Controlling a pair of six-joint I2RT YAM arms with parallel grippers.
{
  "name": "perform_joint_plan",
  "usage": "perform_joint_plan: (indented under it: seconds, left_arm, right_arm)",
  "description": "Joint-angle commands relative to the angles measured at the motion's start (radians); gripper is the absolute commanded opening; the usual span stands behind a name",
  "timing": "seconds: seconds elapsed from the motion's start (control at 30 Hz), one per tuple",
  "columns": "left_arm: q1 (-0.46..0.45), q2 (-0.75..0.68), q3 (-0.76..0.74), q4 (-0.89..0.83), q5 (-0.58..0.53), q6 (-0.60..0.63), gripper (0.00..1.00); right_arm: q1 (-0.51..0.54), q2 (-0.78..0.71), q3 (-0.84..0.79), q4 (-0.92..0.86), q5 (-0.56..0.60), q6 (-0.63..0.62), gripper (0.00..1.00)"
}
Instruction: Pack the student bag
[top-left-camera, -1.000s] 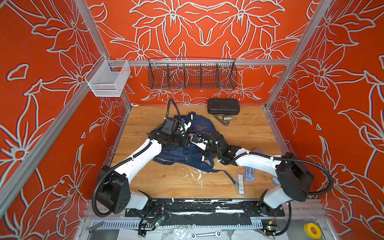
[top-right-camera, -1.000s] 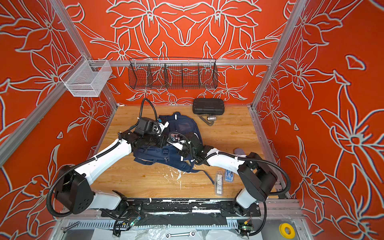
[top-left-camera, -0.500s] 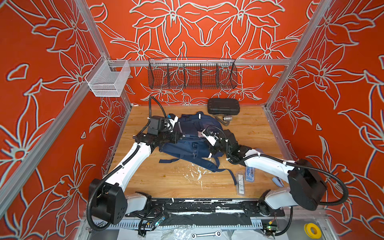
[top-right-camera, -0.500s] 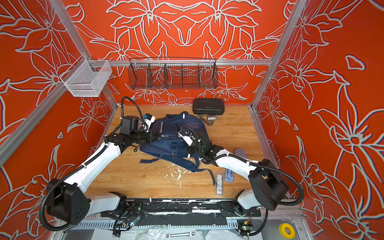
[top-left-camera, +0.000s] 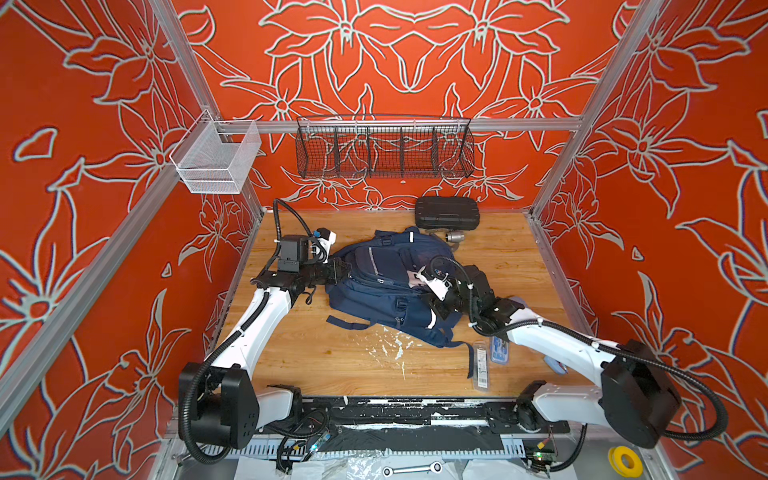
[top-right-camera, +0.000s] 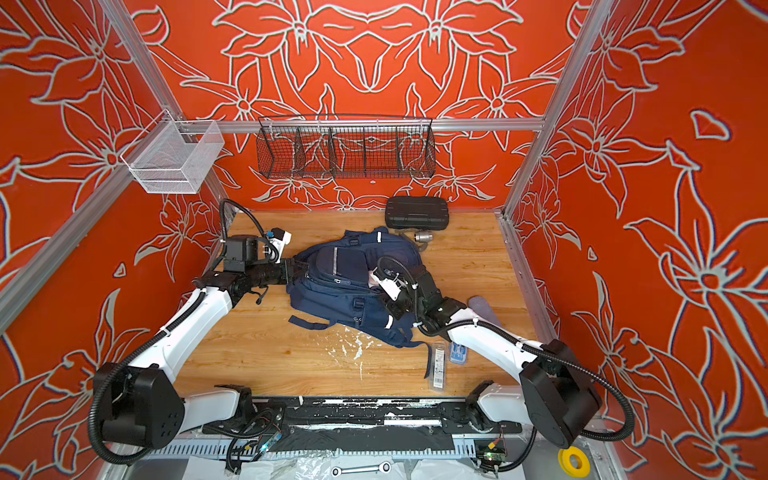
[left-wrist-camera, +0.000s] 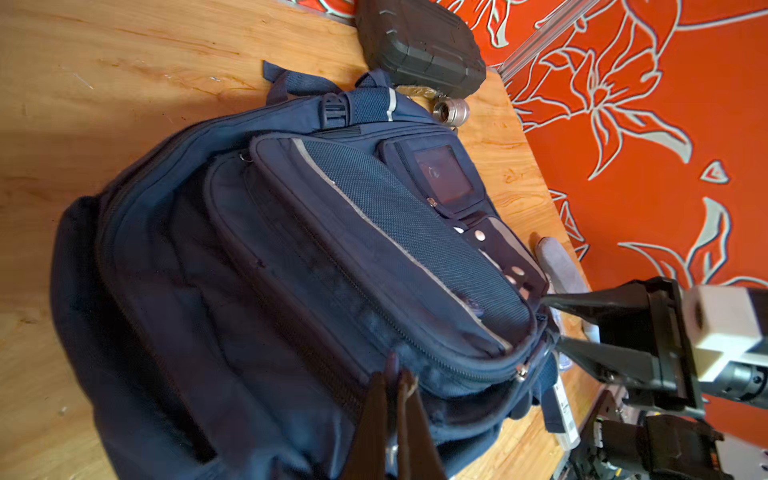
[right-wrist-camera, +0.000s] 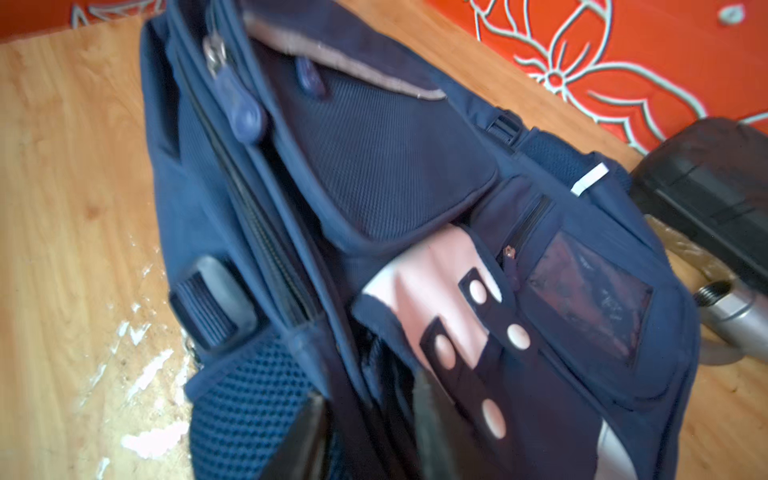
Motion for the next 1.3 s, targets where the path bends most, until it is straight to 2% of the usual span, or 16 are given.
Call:
perform_joint_plan:
  seconds: [0.0,0.1,0.3,0.53,0.63,0.7,0.77,0.9,0.93,1.03,1.13,1.27]
  left_arm:
    - [-0.038,-0.069,0.019,0.065,0.041,-0.057,0.0]
    - [-0.074,-0.099,0.015,0.08,0.008,-0.074,0.0]
    - [-0.109,-0.111,0.028,0.082,-0.026,-0.08,0.0]
    - [-0.113,-0.118,0.035,0.075,-0.045,-0.076,0.0]
    - [-0.113,-0.116,0.04,0.074,-0.045,-0.075,0.0]
    - [-0.112,-0.114,0.047,0.067,-0.045,-0.07,0.0]
    - [-0.113,-0.112,0.051,0.06,-0.05,-0.066,0.0]
    - [-0.113,-0.108,0.052,0.048,-0.082,-0.057,0.0]
    - [-0.111,-0.103,0.057,0.033,-0.102,-0.049,0.0]
    - [-0.089,-0.07,0.084,-0.039,-0.157,-0.013,0.0]
    - [-0.001,-0.031,0.097,-0.065,-0.111,-0.002,0.0]
    - [0.061,0.046,0.125,-0.059,-0.083,0.065,0.0]
  right_arm:
    - [0.068,0.022,0.116,0.037,0.006,-0.052,0.51]
    - [0.125,0.111,0.258,-0.01,0.019,-0.033,0.56]
    - [0.203,0.319,0.513,-0.125,0.029,0.036,0.6]
    - [0.207,0.357,0.511,-0.114,0.001,0.075,0.62]
    - [0.208,0.379,0.538,-0.184,0.042,0.092,0.62]
    - [0.207,0.397,0.564,-0.239,0.084,0.105,0.56]
    - [0.207,0.398,0.571,-0.252,0.123,0.12,0.43]
    - [0.207,0.385,0.569,-0.252,0.112,0.103,0.05]
    - [0.207,0.38,0.57,-0.259,0.108,0.097,0.0]
    - [0.206,0.346,0.553,-0.25,0.108,0.086,0.0]
    - [0.206,0.293,0.509,-0.228,0.09,0.07,0.0]
    - [0.207,0.228,0.432,-0.189,-0.02,0.027,0.0]
